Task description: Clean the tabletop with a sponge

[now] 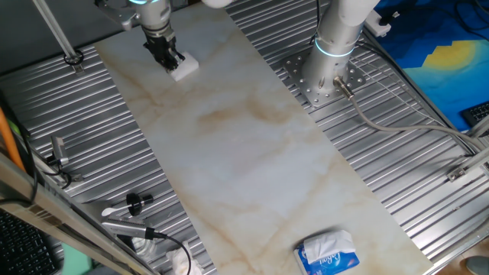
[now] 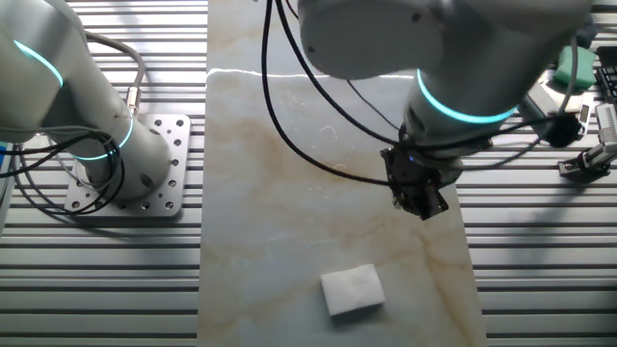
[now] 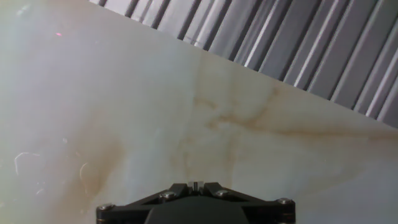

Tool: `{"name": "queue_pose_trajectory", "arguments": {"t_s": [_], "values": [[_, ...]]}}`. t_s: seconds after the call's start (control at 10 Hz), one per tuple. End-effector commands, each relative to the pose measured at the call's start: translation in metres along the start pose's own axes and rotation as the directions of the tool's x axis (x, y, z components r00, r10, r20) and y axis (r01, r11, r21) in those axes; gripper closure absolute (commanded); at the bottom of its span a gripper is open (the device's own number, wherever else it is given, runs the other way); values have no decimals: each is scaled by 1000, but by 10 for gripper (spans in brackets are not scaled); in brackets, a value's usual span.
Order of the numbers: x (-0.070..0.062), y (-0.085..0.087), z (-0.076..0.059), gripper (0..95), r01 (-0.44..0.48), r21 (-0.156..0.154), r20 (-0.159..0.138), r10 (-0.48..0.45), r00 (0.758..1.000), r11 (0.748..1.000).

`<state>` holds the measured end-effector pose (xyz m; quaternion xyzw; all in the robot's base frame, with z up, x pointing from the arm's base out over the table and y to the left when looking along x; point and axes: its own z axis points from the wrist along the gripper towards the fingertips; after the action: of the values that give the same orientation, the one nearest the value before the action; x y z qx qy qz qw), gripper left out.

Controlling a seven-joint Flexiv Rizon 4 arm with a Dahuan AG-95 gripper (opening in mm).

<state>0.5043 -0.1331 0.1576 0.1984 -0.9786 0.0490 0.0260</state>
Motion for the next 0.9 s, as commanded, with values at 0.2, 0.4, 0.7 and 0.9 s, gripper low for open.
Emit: {"name": "queue_pose_trajectory", "arguments": {"t_s": [0.2, 0.4, 0.7, 0.9], "values": [[0, -1, 0, 950, -88, -20, 10, 88, 996, 996], [6, -15, 3, 950, -46, -76, 46, 49, 998, 996], [36, -64, 24, 570, 38, -142, 96, -25, 995, 989], [53, -84, 38, 570, 77, -133, 112, -62, 992, 988]]}}
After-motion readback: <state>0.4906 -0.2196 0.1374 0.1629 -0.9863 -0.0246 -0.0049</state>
